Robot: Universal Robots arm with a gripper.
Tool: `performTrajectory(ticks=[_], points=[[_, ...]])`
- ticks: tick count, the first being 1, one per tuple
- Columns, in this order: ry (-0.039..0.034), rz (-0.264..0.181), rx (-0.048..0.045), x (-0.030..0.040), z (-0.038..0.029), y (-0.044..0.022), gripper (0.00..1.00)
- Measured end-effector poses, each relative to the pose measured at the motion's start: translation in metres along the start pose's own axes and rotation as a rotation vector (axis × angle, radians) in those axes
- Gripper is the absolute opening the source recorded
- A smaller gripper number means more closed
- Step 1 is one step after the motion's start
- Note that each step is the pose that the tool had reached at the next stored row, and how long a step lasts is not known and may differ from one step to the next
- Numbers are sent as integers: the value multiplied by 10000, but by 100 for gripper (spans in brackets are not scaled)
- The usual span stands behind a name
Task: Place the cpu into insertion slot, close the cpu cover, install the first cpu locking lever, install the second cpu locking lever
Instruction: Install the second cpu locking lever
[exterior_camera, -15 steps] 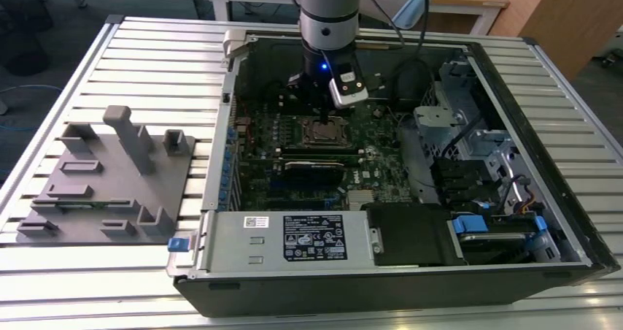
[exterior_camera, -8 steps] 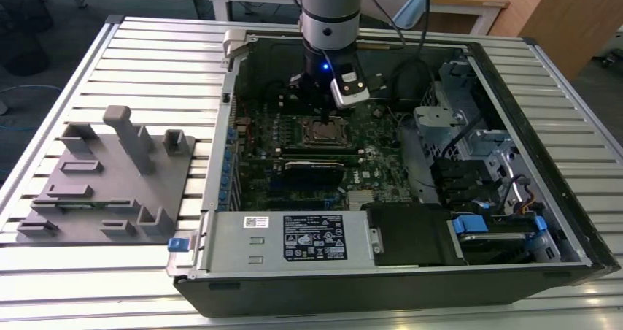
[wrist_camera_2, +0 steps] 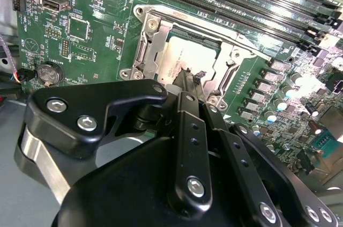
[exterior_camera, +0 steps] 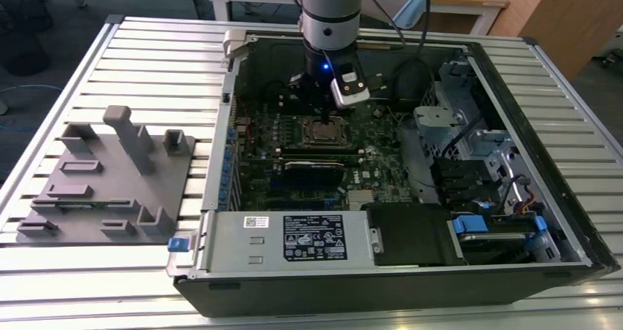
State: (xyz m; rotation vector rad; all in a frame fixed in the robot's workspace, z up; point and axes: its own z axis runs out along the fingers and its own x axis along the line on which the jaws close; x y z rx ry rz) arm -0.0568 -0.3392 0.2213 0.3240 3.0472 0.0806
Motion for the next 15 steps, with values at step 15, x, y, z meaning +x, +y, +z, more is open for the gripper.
performTrajectory(ticks=[15], points=[[2, -178, 31, -36, 17, -14, 10]])
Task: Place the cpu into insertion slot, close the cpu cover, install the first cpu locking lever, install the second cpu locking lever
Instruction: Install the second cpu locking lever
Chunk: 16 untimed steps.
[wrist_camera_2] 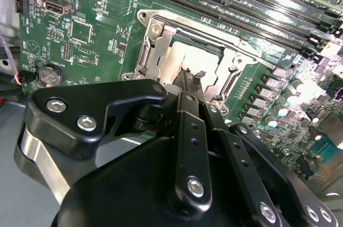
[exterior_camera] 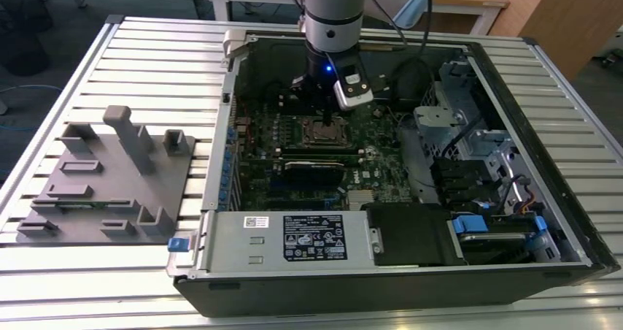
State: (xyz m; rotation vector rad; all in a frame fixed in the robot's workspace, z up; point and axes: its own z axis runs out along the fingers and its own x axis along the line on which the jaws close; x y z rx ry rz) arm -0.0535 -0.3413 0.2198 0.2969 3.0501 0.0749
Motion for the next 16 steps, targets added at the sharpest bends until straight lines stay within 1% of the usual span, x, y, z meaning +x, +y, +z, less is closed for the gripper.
performTrajectory(ticks=[5, 12, 16], points=[[0, -2, -2, 0, -1, 0, 10], [0, -2, 0, -4, -56, 3, 10], [1, -3, -1, -5, -59, -2, 10]])
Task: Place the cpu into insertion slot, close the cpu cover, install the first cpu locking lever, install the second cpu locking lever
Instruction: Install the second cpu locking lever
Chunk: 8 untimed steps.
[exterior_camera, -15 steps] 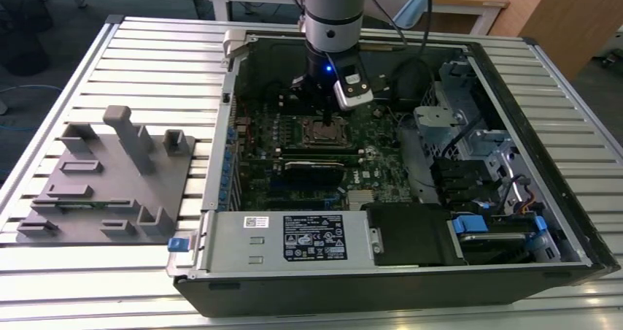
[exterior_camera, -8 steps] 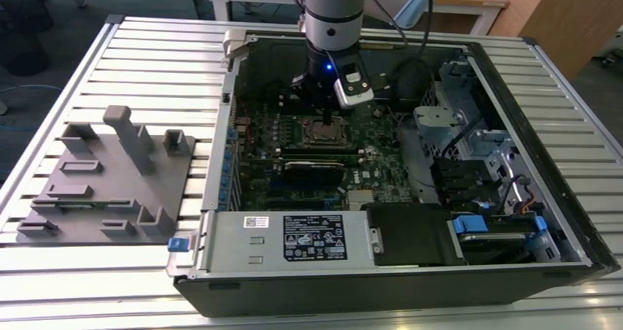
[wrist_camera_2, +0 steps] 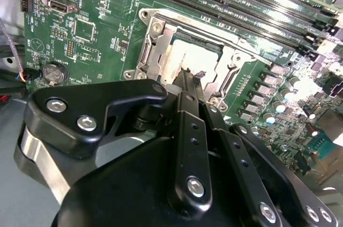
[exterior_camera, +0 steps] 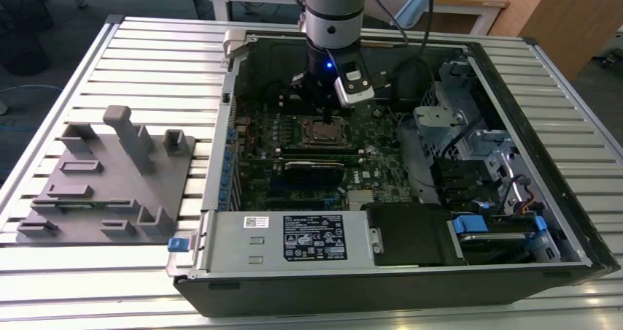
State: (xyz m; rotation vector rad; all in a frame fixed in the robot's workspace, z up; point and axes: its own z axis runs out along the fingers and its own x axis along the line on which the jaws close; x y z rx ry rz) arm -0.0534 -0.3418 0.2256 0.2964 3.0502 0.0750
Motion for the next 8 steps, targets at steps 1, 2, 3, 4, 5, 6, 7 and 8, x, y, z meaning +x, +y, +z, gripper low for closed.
performTrajectory(ticks=[1, 2, 3, 4, 5, 6, 7, 8], points=[[1, -1, 2, -1, -1, -5, 10], [-1, 0, 0, -2, 0, -11, 10], [-1, 1, 0, -3, -1, -16, 10], [0, 1, 1, -4, -1, -21, 10], [-1, 1, 1, -5, -1, -26, 10], [-1, 1, 1, -6, -1, -31, 10], [-1, 3, 0, -7, -1, -37, 10], [-1, 3, 1, -7, -3, -37, 10]])
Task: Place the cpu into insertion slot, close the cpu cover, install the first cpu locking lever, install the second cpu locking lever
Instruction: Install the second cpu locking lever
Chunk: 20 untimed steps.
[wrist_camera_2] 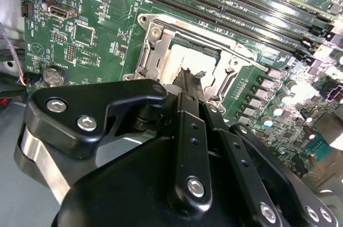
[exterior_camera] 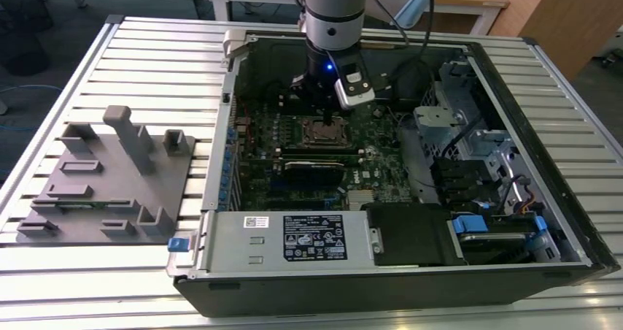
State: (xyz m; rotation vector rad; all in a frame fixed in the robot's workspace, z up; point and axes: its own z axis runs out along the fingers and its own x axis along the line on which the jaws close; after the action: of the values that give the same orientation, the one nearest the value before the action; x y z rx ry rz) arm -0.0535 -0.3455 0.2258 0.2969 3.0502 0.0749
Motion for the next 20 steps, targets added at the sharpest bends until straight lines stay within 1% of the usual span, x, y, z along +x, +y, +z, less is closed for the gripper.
performTrajectory(ticks=[5, 20], points=[[-1, -1, -1, -2, -20, 1, 10], [0, -2, 1, -3, -38, 1, 10]])
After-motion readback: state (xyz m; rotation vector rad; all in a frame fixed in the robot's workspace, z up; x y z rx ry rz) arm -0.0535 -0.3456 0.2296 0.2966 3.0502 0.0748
